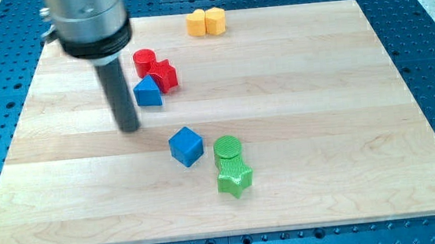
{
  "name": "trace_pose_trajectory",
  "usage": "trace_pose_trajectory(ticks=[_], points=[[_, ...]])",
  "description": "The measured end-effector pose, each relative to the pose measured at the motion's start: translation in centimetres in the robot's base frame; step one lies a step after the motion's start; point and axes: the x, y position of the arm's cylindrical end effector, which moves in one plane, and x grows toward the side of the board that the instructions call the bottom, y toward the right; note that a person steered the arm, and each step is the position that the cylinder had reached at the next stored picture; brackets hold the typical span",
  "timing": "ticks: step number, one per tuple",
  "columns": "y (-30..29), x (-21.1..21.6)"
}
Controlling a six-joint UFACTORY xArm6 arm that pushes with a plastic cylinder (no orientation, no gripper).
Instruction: Place the blue blocks top left of the board
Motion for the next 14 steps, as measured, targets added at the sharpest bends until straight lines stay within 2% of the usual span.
trace_pose_trajectory(ticks=[1, 2, 3, 4, 5, 7, 10, 11, 14], points=[[-1.3, 6.8], [1.4, 13.1], [7.8, 12.9], [12.1, 9.2], [12.0, 9.1], [9.2, 0.5], [4.3, -1.3], [4.3, -3.9], [5.3, -6.5]])
